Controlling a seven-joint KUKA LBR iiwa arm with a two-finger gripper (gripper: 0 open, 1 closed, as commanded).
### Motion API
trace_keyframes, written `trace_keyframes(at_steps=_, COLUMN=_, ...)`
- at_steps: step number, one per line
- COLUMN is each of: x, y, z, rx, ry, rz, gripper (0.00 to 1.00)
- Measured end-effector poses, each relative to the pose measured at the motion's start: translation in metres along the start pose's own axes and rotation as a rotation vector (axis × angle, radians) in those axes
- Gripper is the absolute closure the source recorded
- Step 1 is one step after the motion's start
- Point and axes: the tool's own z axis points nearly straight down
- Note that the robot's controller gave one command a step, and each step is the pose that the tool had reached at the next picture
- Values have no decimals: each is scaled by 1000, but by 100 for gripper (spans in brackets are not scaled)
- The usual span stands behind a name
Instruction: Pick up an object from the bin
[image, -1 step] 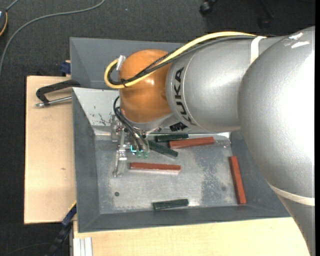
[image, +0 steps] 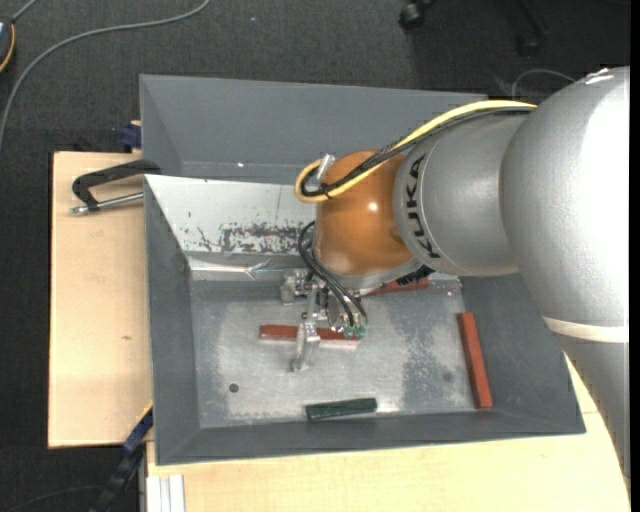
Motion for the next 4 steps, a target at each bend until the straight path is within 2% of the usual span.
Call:
trace_keyframes(at_steps=1, x=10, y=-23, z=-33, rx=0, ry=-3, rz=32, gripper=0)
trace_keyframes(at_steps=2, x=17, y=-34, z=-39, rx=-2, ry=-1, rz=159, gripper=0)
trace_keyframes(at_steps=3, x=32, y=-27, z=1, rx=-2, ry=2, rz=236, gripper=0)
trace_keyframes(at_steps=4, x=32, y=-27, z=0, rx=-2, ry=0, rz=236, gripper=0)
